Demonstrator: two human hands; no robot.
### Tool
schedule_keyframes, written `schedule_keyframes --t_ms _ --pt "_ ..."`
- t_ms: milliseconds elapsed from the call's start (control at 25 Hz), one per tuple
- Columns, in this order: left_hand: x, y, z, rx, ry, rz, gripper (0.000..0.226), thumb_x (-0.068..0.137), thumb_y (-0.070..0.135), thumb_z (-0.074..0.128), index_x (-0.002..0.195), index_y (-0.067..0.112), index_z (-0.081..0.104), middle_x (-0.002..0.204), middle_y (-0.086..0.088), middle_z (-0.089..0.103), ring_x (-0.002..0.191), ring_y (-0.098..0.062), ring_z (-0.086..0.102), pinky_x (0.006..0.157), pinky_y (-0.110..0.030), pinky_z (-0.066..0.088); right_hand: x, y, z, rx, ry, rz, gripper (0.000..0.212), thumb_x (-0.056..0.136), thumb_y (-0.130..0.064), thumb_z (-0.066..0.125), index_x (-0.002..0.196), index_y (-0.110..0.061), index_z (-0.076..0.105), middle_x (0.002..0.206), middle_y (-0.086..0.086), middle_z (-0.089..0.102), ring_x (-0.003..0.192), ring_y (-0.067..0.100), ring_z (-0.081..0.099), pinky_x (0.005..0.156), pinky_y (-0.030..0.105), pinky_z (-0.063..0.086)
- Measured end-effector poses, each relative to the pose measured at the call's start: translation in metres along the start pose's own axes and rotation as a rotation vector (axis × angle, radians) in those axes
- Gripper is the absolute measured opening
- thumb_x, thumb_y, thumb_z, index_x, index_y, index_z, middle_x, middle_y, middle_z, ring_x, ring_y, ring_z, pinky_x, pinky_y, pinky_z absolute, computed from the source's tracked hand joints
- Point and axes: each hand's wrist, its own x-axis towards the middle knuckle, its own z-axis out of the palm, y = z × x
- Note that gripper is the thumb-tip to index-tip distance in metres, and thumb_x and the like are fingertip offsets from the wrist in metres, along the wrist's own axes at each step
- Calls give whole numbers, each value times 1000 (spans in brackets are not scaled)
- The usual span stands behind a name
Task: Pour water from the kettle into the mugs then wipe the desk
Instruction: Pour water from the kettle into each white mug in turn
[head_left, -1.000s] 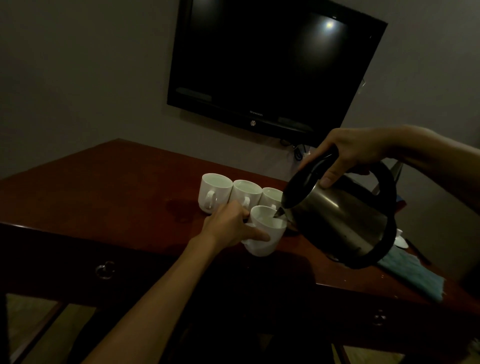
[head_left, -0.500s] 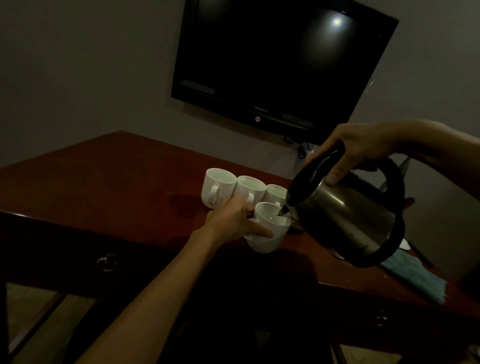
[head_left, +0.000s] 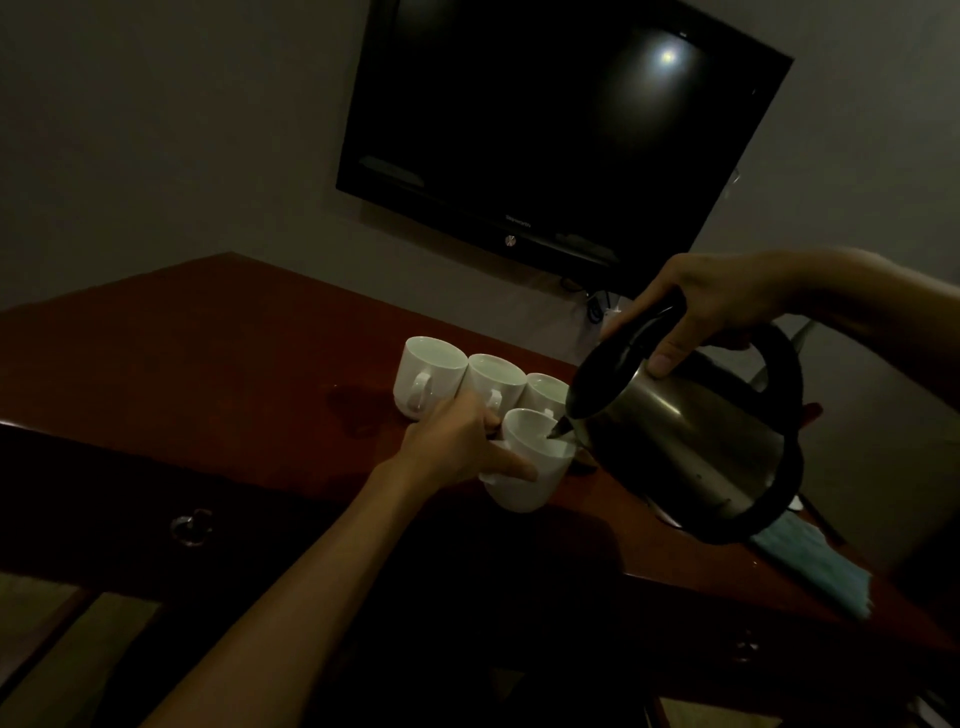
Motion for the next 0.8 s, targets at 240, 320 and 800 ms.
schedule_keyframes --t_ms 240,320,800 --pt "2 0 -2 5 -12 -6 36 62 48 87 90 32 71 92 14 74 95 -4 66 90 -42 56 2 -7 -1 -14 -5 30 58 69 -35 80 124 -41 64 78 8 69 43 13 46 39 24 41" --pt "2 0 -2 2 -3 -16 35 59 50 88 85 40 65 89 20 71 99 -4 64 94 -45 53 2 -11 -1 -24 -4 47 56 68 -35 80 122 -41 65 74 5 69 44 14 46 39 24 41" --pt "2 -1 -2 -18 -20 -24 58 39 76 76 83 39 70 91 14 75 98 -9 66 90 -45 56 0 -15 1 -7 1 78 54 70 -29 78 122 -37 65 56 -1 60 39 11 43 37 22 40"
